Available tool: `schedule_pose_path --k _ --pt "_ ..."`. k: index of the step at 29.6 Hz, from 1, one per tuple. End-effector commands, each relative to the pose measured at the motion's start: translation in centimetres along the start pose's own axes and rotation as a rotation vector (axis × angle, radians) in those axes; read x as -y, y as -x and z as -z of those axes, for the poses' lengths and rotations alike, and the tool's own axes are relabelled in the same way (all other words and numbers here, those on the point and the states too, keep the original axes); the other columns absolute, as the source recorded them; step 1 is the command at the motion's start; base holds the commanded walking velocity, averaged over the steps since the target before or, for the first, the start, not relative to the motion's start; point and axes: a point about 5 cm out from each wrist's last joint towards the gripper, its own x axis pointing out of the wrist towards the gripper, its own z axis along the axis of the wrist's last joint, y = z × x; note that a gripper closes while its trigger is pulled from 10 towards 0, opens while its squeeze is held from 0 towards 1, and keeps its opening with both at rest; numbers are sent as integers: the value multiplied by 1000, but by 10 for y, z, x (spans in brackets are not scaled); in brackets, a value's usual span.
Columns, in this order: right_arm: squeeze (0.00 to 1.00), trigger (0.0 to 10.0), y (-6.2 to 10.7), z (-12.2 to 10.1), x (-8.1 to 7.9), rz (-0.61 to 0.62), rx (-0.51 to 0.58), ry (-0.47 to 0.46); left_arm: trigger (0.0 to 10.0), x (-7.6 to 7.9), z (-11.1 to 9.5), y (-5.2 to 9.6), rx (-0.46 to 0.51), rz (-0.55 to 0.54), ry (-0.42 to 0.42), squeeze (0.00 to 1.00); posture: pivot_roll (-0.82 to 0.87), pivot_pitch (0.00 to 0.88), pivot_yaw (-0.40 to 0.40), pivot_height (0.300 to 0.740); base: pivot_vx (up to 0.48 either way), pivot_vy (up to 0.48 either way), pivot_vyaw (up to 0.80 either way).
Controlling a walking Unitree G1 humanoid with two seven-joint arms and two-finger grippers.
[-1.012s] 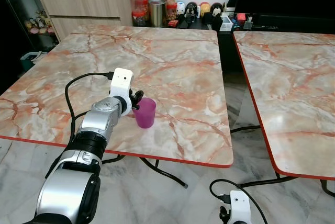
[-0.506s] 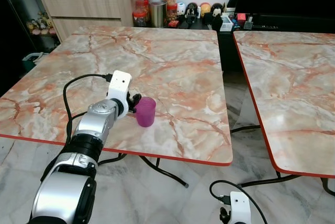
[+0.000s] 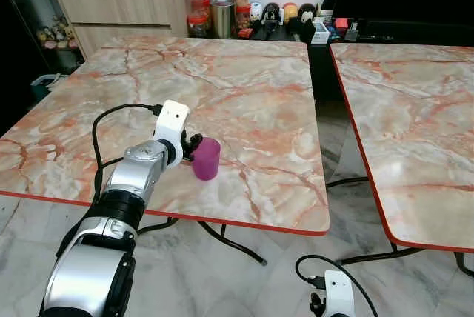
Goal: Setting the table
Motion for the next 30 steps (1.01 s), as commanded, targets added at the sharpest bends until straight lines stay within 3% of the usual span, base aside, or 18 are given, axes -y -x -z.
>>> schedule_pose_path --k 1,20,22,23,24,30 --pt "0 10000 0 1 0 -1 -3 -3 10000 0 6 1 -39 13 -20 0 63 0 21 740 0 0 0" --pt "0 10000 0 2 1 0 -8 -1 10000 3 12 0 -63 6 -21 0 63 0 14 740 0 0 0" --pt "0 10000 0 2 2 2 -6 -3 1294 3 12 0 -64 2 -16 0 63 0 14 740 0 0 0" --pt "0 10000 0 2 2 3 -6 -4 1294 3 12 0 -64 3 -17 0 63 0 14 740 0 0 0" --pt "0 10000 0 2 2 3 -6 -3 0 4 12 0 -63 4 -21 0 62 0 14 740 0 0 0" --pt "0 10000 0 1 2 4 -4 -4 0 7 12 -1 -66 10 -25 0 62 0 14 740 0 0 0"
